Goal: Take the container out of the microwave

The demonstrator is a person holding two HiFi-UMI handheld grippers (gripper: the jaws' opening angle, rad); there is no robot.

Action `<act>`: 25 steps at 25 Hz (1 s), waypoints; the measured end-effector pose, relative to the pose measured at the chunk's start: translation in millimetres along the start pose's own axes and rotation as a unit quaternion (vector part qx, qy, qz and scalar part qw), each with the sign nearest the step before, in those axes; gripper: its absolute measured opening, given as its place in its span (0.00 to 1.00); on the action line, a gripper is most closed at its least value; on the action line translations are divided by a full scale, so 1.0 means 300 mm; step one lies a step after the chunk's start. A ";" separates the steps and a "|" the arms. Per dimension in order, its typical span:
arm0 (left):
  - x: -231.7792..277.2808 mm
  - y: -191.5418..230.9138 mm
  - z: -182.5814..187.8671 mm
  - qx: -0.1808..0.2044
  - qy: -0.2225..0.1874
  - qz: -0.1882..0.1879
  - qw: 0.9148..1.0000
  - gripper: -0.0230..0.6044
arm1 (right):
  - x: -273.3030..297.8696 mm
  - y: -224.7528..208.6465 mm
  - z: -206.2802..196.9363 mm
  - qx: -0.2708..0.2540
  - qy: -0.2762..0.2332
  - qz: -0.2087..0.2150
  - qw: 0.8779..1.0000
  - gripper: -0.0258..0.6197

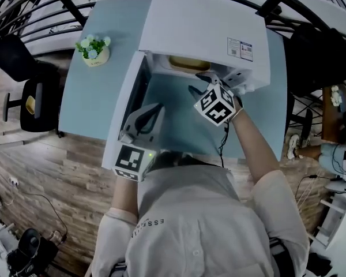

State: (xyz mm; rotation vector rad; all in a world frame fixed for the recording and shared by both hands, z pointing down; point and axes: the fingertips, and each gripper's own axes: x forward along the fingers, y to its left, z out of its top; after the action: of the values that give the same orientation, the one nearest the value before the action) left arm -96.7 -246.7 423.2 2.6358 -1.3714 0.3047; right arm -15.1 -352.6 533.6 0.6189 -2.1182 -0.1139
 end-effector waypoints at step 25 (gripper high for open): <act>-0.015 0.039 -0.019 -0.011 0.012 0.041 0.999 0.03 | 0.270 -0.100 -0.092 -0.122 0.101 0.026 0.987 0.09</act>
State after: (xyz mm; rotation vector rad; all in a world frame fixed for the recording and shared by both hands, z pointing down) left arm -109.4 -248.5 428.1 2.5542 -1.4696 0.3296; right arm -19.8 -412.8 601.4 0.4102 -1.8863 -0.2665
